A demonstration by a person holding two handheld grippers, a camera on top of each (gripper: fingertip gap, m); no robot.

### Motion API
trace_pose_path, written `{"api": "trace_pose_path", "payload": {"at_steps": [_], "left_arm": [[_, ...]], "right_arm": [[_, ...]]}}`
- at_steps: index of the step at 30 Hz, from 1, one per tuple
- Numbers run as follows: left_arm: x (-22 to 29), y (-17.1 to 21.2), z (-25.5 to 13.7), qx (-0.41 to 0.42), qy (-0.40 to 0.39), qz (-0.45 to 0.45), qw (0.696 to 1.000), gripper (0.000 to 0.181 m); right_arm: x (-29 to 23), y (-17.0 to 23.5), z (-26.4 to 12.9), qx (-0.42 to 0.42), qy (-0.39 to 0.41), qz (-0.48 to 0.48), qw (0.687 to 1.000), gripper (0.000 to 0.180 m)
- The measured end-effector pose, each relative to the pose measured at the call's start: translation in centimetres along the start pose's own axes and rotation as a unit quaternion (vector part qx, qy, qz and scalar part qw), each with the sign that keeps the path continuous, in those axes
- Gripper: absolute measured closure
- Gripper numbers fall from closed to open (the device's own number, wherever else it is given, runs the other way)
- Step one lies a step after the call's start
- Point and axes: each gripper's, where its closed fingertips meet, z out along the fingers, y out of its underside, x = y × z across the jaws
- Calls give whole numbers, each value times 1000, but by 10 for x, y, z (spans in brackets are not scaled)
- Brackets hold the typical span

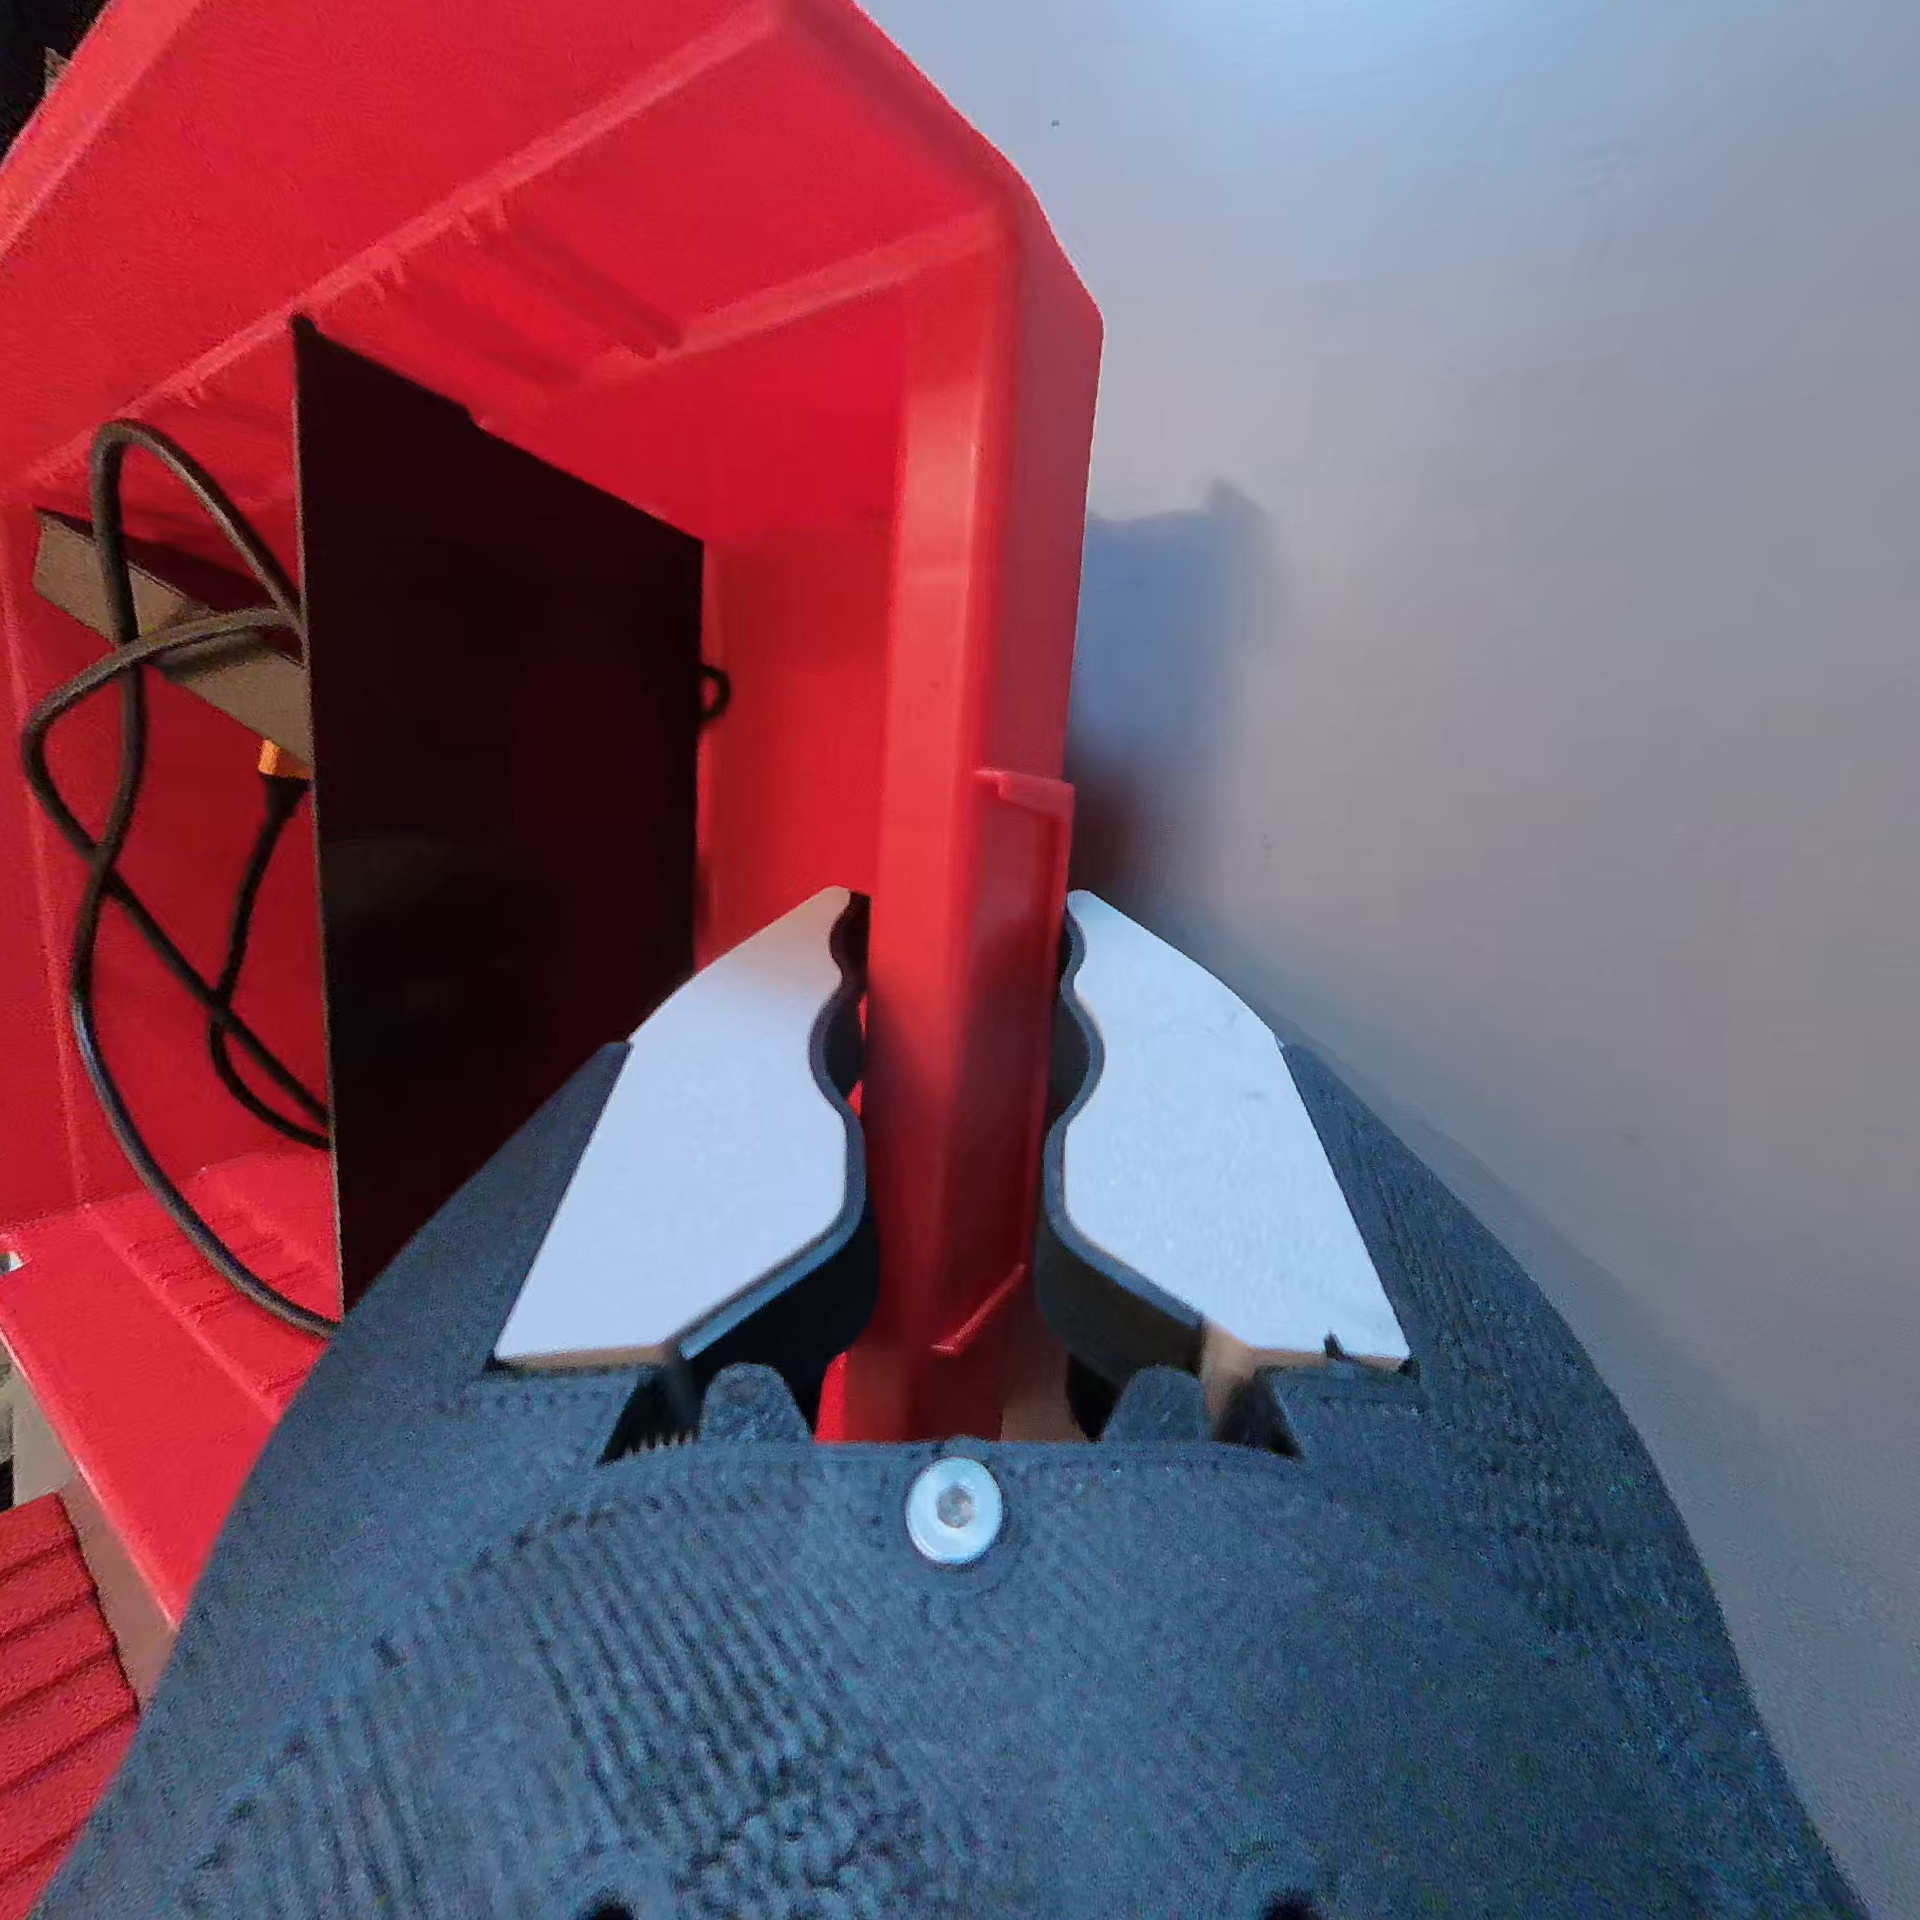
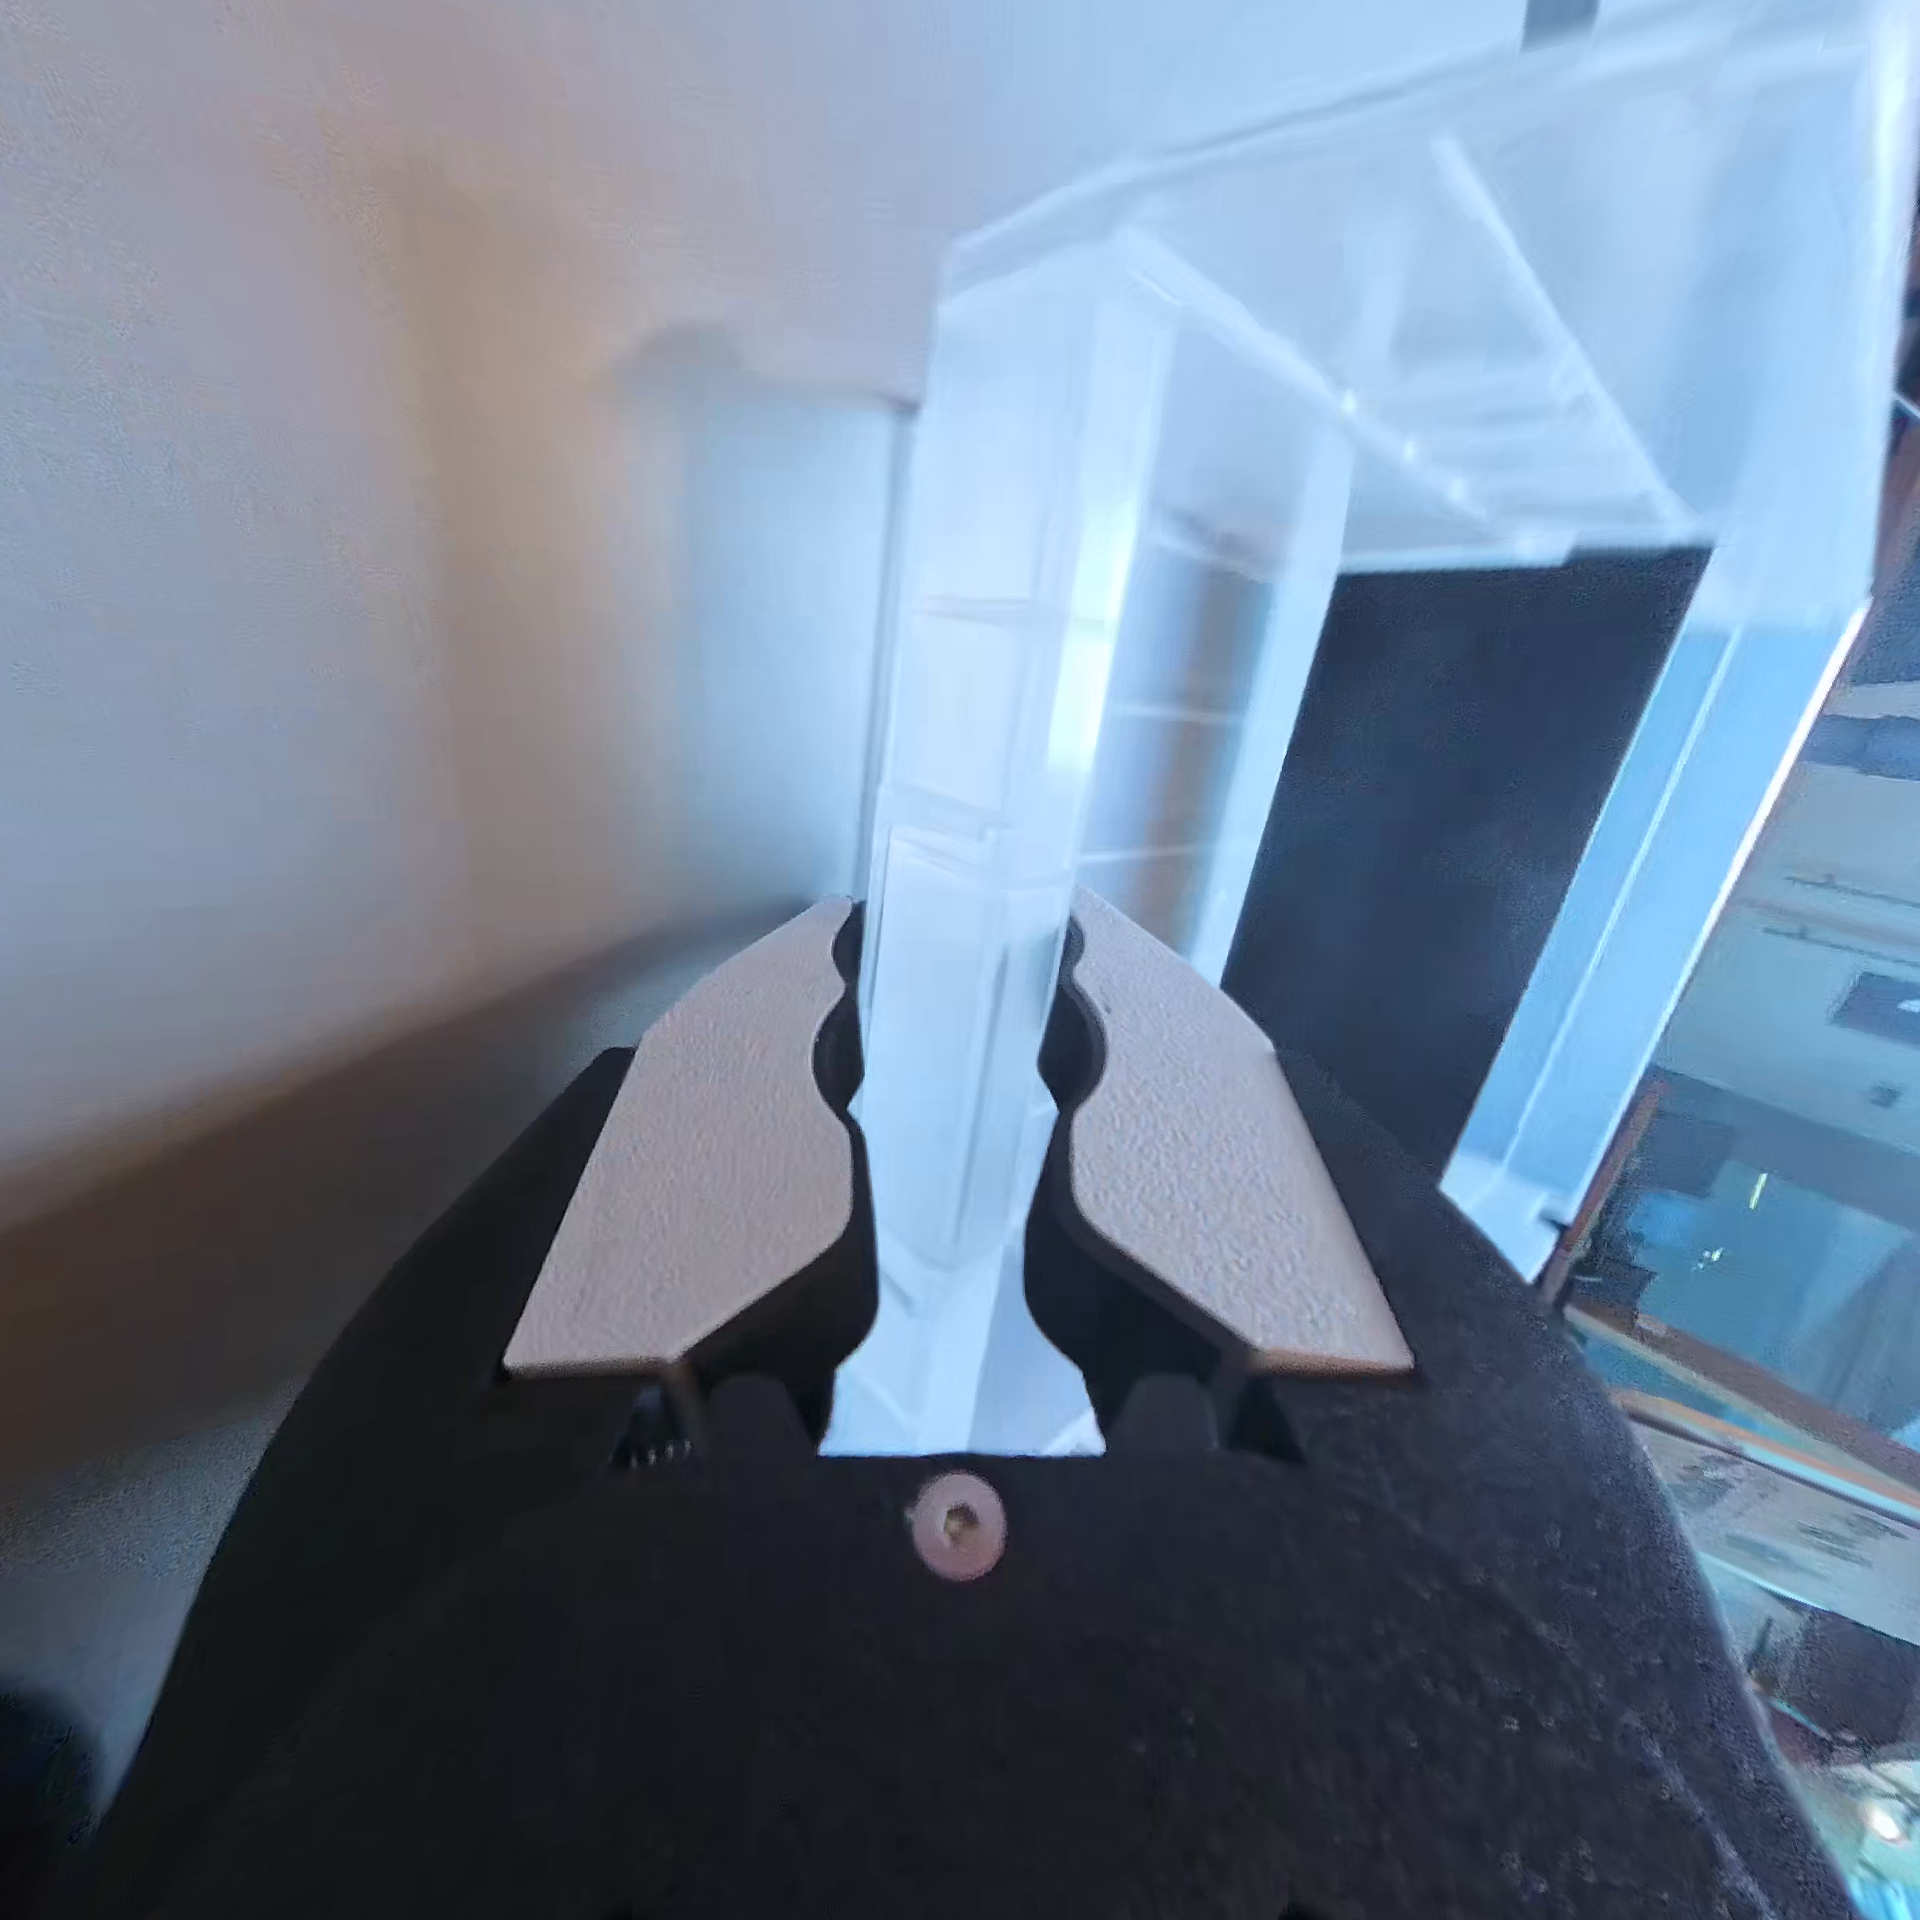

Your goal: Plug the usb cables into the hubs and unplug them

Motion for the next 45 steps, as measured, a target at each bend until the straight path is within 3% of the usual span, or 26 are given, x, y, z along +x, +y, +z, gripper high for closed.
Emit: {"api": "trace_pose_path", "payload": {"at_steps": [3,14,21,24,28,33,35,37,45], "left_arm": [[-8,3,4,8,2,-3,1000,147],[-23,8,12,0,-14,-16,1000,147],[-25,12,11,-3,-21,-24,999,145],[-26,14,10,-4,-27,-32,999,145],[-27,18,8,1,-32,-43,999,143],[-29,20,7,-7,-47,-50,998,139],[-28,20,7,-7,-48,-47,998,140],[-27,20,6,-8,-46,-44,998,142],[-25,20,6,5,-32,-42,999,144]], "right_arm": [[14,-8,16,9,-49,48,998,147],[38,-14,38,30,-34,-20,999,147],[37,-34,0,129,-9,88,988,123],[32,-38,-18,173,-7,133,976,123],[33,-22,-17,159,12,156,975,122],[36,6,13,71,-6,129,989,121],[38,8,26,53,-5,92,994,134],[39,0,35,61,0,51,997,147],[58,-17,54,84,21,-8,996,148]]}}
